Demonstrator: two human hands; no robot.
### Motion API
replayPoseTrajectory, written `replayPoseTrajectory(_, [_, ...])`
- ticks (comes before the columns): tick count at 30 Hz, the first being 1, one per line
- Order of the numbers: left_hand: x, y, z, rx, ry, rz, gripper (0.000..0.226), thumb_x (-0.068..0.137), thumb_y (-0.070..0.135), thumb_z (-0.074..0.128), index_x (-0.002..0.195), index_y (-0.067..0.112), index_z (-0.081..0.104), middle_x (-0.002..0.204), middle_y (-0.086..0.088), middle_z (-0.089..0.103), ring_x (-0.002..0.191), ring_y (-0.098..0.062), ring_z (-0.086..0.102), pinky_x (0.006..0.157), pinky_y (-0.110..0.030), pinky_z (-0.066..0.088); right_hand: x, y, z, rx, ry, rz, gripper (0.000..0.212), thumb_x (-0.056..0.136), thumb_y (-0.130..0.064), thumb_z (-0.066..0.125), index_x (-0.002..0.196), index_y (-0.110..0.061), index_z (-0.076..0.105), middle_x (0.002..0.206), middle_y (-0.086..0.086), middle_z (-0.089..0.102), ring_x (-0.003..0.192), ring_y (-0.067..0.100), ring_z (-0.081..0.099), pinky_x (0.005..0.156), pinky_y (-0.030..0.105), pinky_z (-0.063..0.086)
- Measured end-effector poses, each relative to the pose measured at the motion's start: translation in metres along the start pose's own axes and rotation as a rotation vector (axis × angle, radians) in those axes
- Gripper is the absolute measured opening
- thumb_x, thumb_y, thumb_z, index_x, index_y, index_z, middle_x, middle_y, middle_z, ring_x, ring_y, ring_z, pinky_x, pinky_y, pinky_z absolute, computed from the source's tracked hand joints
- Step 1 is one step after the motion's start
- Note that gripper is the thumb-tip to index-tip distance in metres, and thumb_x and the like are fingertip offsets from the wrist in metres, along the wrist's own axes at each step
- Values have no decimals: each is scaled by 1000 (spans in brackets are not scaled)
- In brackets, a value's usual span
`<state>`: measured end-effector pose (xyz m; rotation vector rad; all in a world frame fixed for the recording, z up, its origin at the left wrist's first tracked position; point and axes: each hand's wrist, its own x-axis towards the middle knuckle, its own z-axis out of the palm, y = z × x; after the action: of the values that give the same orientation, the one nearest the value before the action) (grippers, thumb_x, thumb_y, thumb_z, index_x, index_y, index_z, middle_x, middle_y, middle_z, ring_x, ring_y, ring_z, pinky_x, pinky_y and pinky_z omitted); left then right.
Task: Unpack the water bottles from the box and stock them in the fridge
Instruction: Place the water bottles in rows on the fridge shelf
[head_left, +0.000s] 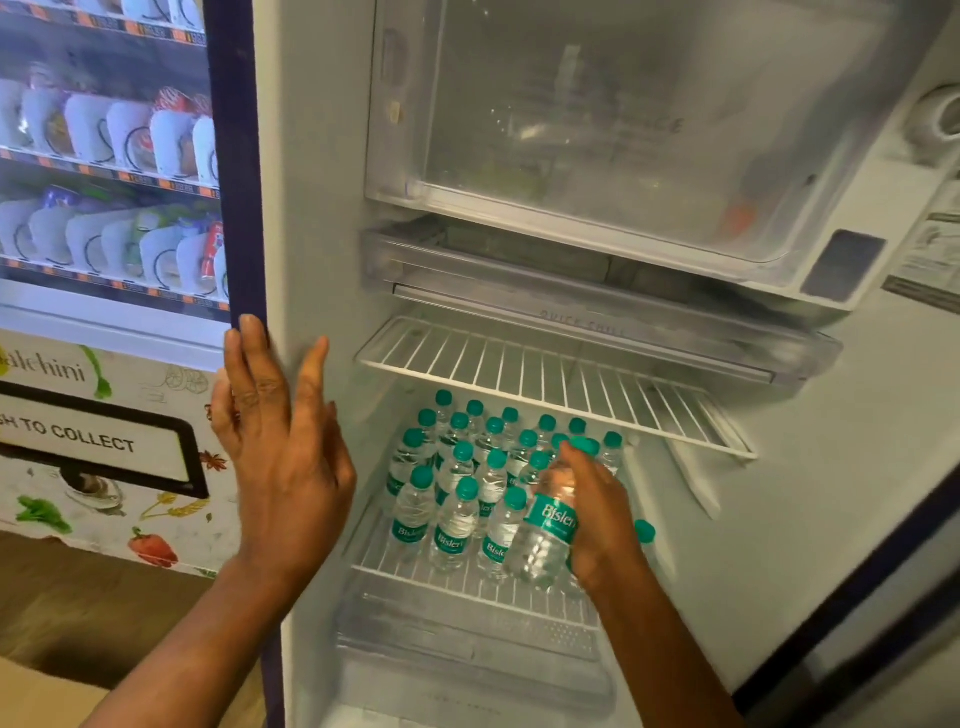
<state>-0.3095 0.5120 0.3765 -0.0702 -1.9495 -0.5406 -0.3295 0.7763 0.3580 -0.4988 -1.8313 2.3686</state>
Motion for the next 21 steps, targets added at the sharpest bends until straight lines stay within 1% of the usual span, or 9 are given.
replayPoseTrajectory(3, [0, -6, 8, -15, 41, 16, 58, 99, -9, 52, 155, 3, 42, 170, -18, -2, 160, -30, -6, 125, -62, 13, 23, -19, -19, 59, 142, -47, 29, 88, -30, 70, 110, -11, 63, 98, 15, 68, 73, 24, 67, 64, 34, 56])
replayPoseTrajectory(6, [0, -8, 15, -8, 72, 17, 54, 102, -7, 49, 155, 3, 42, 169, -25, 5, 160, -30, -6, 127, -60, 11, 46, -29, -32, 90, 266, -112, 14, 91, -18, 67, 102, -10, 64, 93, 14, 67, 69, 20, 64, 60, 28, 51])
replayPoseTrajectory(8, [-3, -10, 20, 2, 97, 9, 52, 103, -5, 47, 154, 3, 44, 167, -30, 10, 160, -29, -7, 127, -59, 11, 60, -34, -38, 98, 327, -145, 17, 91, -12, 67, 107, -11, 66, 94, 10, 69, 69, 17, 65, 56, 24, 49])
replayPoseTrajectory(9, [-5, -11, 22, 8, 105, 4, 53, 102, -5, 47, 155, 3, 43, 166, -32, 13, 160, -28, -7, 127, -59, 11, 67, -36, -40, 121, 350, -159, 21, 90, -11, 68, 111, -12, 66, 98, 9, 70, 75, 18, 67, 59, 26, 53])
replayPoseTrajectory(11, [-8, -15, 27, 32, 123, 9, 55, 101, -6, 49, 155, 4, 42, 164, -35, 17, 160, -28, -7, 127, -57, 13, 79, -37, -43, 160, 399, -171, 30, 88, -15, 72, 117, -14, 65, 108, 7, 70, 93, 22, 69, 80, 36, 58])
replayPoseTrajectory(13, [-9, -18, 30, 65, 145, 29, 57, 101, -6, 51, 156, 4, 42, 162, -37, 20, 160, -28, -7, 125, -59, 17, 91, -36, -46, 186, 438, -211, 20, 86, -17, 74, 105, -17, 67, 104, 3, 70, 99, 23, 68, 91, 40, 56])
replayPoseTrajectory(15, [-10, -18, 31, 84, 154, 38, 57, 100, -7, 51, 155, 5, 43, 161, -39, 22, 160, -27, -7, 123, -59, 19, 100, -34, -48, 156, 473, -286, 12, 86, -14, 75, 93, -20, 66, 93, -1, 69, 93, 21, 68, 88, 38, 56])
replayPoseTrajectory(18, [-10, -18, 32, 90, 161, 35, 54, 102, -5, 51, 155, 5, 44, 160, -39, 24, 160, -27, -7, 119, -58, 24, 108, -30, -51, 78, 511, -400, 12, 88, -11, 71, 91, -20, 64, 86, -3, 66, 79, 11, 64, 70, 21, 52])
replayPoseTrajectory(21, [-11, -19, 32, 93, 166, 37, 54, 103, -4, 51, 155, 6, 44, 159, -40, 25, 161, -27, -6, 111, -56, 29, 122, -19, -57, -52, 520, -462, 23, 89, -11, 70, 111, -9, 64, 103, 7, 66, 88, 16, 62, 78, 22, 51])
